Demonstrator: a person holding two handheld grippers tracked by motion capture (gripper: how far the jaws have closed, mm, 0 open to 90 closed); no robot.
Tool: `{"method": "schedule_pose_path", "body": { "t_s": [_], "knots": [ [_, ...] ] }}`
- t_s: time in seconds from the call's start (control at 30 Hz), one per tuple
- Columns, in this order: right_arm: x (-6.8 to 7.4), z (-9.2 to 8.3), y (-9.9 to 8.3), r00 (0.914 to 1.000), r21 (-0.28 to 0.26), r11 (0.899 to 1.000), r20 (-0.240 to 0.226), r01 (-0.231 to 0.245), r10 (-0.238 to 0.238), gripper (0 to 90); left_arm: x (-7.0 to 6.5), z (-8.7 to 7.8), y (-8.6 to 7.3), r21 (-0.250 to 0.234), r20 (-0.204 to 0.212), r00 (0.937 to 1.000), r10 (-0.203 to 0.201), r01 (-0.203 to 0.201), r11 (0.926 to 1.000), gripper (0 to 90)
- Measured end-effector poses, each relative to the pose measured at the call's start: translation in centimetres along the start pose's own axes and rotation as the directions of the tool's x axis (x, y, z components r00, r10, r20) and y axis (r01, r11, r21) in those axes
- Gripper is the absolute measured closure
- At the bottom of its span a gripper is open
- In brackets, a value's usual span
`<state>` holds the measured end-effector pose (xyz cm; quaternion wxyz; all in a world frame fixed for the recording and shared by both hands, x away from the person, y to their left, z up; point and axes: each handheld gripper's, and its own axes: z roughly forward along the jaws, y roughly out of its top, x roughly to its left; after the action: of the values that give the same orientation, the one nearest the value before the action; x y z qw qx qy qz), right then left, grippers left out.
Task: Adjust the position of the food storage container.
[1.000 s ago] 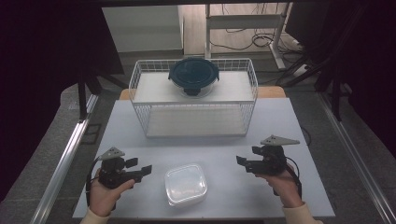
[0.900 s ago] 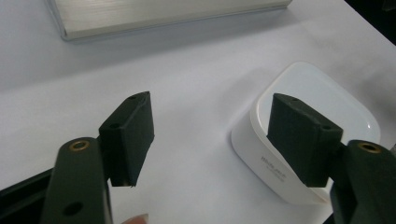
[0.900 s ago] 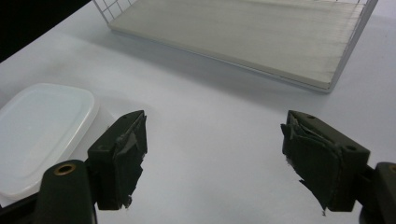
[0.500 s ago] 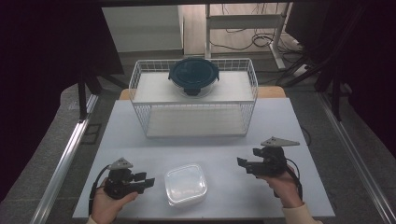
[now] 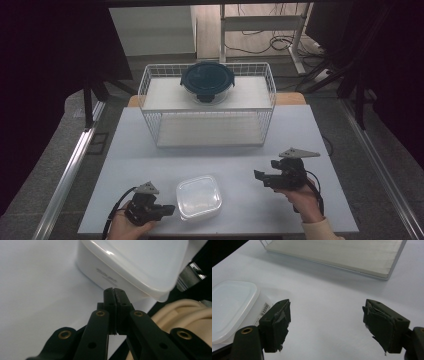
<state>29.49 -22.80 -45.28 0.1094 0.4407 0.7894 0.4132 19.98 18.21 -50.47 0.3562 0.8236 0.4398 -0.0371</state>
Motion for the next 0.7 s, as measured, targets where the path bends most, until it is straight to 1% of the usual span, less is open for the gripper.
{"method": "schedule_pose_path", "body": {
  "t_s": [0.1, 0.27, 0.33, 0.4, 0.47, 0.5, 0.53, 0.7],
  "knots": [
    [0.0, 0.0, 0.0, 1.0000, 0.000, 1.000, 0.000, 0.003, -0.003, 21.5, -0.4, 0.6, 0.0, 0.024, 0.011, 0.9999, 0.013, -0.013, 0.9996, 90.0],
    [0.0, 0.1, 0.0, 1.0000, 0.003, 1.000, 0.000, 0.005, -0.005, 21.5, -0.8, 1.2, 0.3, 0.026, 0.020, 0.9997, 0.013, -0.014, 0.9996, 90.0],
    [-0.1, 0.2, -0.1, 1.0000, 0.005, 1.000, 0.001, 0.002, -0.002, 21.5, -0.9, 1.4, 0.5, 0.027, 0.029, 0.9995, 0.013, -0.014, 0.9995, 90.0],
    [-0.1, 0.2, -0.2, 1.0000, 0.008, 1.000, 0.002, -0.001, 0.001, 21.5, -1.2, 1.7, 0.8, 0.029, 0.029, 0.9994, 0.021, -0.022, 0.9993, 90.0],
    [-0.1, 0.2, -0.2, 1.0000, 0.007, 1.000, 0.003, 0.000, 0.000, 21.5, -1.4, 2.1, 1.1, 0.031, 0.033, 0.9991, 0.027, -0.028, 0.9991, 90.0],
    [-0.1, 0.2, -0.1, 1.0000, 0.008, 1.000, 0.003, 0.001, -0.001, 21.5, -1.7, 2.5, 1.5, 0.033, 0.040, 0.9986, 0.034, -0.035, 0.9988, 90.0],
    [-0.1, 0.1, -0.1, 1.0000, 0.000, 1.000, 0.003, 0.002, -0.002, 21.5, -1.7, 2.6, 1.6, 0.034, 0.042, 0.9984, 0.036, -0.038, 0.9987, 90.0],
    [-0.2, 0.0, -0.1, 1.0000, -0.001, 1.000, 0.003, -0.003, 0.003, 21.5, -2.2, 3.9, 3.2, 0.022, 0.055, 0.9976, 0.043, -0.044, 0.9988, 90.0]
  ]
}}
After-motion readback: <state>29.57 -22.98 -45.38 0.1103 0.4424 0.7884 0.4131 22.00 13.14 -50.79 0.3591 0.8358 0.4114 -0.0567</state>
